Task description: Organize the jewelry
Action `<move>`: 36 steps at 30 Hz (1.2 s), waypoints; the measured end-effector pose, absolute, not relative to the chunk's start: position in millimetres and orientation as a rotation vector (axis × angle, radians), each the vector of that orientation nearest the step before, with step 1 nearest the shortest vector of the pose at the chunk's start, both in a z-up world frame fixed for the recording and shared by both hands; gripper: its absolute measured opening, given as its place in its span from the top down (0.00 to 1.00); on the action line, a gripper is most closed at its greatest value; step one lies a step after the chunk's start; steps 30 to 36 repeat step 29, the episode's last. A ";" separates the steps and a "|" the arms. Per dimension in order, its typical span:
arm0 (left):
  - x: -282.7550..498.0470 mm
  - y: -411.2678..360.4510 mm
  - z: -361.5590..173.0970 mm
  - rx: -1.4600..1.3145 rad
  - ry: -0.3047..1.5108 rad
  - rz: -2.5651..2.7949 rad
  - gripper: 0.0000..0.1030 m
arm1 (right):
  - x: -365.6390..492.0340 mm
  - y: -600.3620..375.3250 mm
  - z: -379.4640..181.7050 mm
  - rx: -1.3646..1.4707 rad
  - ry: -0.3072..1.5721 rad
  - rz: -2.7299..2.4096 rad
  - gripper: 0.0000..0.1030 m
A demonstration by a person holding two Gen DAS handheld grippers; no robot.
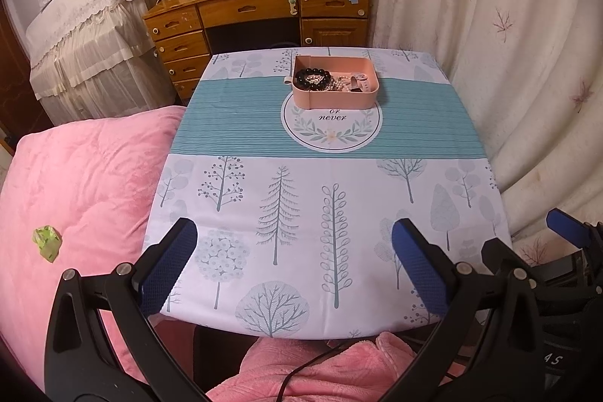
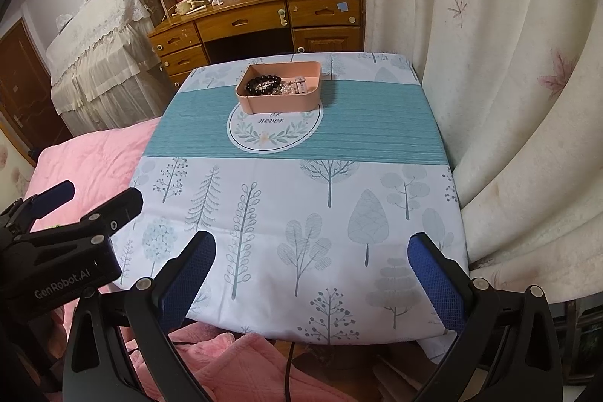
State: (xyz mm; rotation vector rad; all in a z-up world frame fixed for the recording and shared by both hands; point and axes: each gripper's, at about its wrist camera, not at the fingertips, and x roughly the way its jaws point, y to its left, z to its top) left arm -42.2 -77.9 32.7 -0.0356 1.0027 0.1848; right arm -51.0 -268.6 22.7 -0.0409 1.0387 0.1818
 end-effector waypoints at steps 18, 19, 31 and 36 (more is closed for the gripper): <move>-27.7 -83.7 30.4 -0.030 1.020 0.178 0.01 | -36.2 -277.9 15.4 -0.041 1.060 0.165 0.00; -27.8 -82.7 30.1 -0.029 1.019 0.179 0.01 | -36.8 -276.8 14.7 -0.043 1.059 0.164 0.00; -21.3 -90.0 26.6 -0.028 1.007 0.193 0.00 | -28.1 -282.4 8.1 -0.052 1.053 0.179 0.00; -21.3 -90.0 26.6 -0.028 1.007 0.193 0.00 | -28.1 -282.4 8.1 -0.052 1.053 0.179 0.00</move>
